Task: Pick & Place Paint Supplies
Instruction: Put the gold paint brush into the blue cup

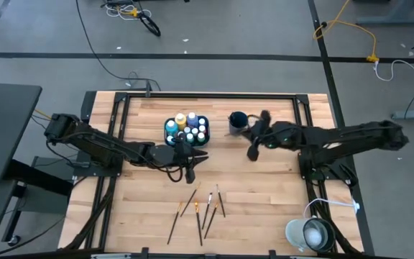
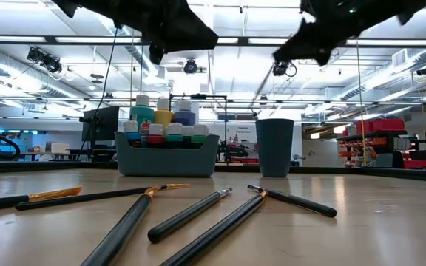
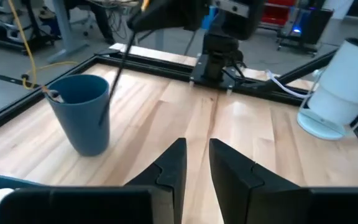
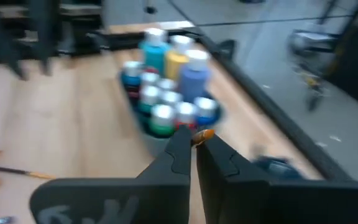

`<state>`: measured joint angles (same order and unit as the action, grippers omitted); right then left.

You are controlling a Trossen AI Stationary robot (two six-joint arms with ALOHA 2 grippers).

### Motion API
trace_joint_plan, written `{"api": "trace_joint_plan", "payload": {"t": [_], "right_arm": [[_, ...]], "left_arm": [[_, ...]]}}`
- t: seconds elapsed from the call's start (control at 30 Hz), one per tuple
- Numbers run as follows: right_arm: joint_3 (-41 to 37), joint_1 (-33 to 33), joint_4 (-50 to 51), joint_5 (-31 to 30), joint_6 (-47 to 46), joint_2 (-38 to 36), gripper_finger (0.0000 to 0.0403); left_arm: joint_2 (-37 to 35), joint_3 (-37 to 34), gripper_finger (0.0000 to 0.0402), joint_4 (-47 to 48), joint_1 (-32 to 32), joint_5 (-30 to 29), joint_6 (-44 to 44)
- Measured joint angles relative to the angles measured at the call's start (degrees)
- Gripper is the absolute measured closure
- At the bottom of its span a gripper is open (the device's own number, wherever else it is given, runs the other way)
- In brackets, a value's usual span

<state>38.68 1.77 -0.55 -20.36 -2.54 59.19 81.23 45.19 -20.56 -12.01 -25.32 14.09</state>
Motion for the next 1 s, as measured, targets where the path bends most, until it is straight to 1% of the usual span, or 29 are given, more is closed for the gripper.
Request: {"api": "trace_joint_plan", "payload": {"t": [0.13,0.27,0.43,0.53,0.63,0.8,1.0], "right_arm": [[0.0,4.1,6.0,-1.2,0.4,-4.3,0.0398],[0.0,8.4,7.3,-0.9,1.5,-5.3,0.0398],[0.0,13.8,9.4,2.6,1.2,-4.7,0.0398],[0.0,15.6,12.3,4.7,0.0,-3.0,0.0398],[0.0,16.2,13.2,4.9,0.0,-0.6,0.0398],[0.0,16.3,11.7,4.9,-0.1,4.6,0.0392],[0.0,16.8,7.3,5.0,0.0,11.1,0.0391]], "left_arm": [[0.0,0.0,0.0324,0.3,0.0,-2.2,0.0],[-0.1,0.0,0.0324,-0.3,0.0,-3.6,0.0],[-0.2,0.0,0.0324,-0.3,0.0,-4.0,-2.3],[-0.2,0.0,0.0324,-0.4,0.1,-4.0,-2.9],[-0.2,0.0,0.0324,-0.4,0.3,-4.1,-3.2],[-0.2,0.0,0.0324,-0.4,0.3,-4.0,-3.6],[-0.2,0.0,0.0324,-0.4,0.3,-4.0,-4.0]]}}
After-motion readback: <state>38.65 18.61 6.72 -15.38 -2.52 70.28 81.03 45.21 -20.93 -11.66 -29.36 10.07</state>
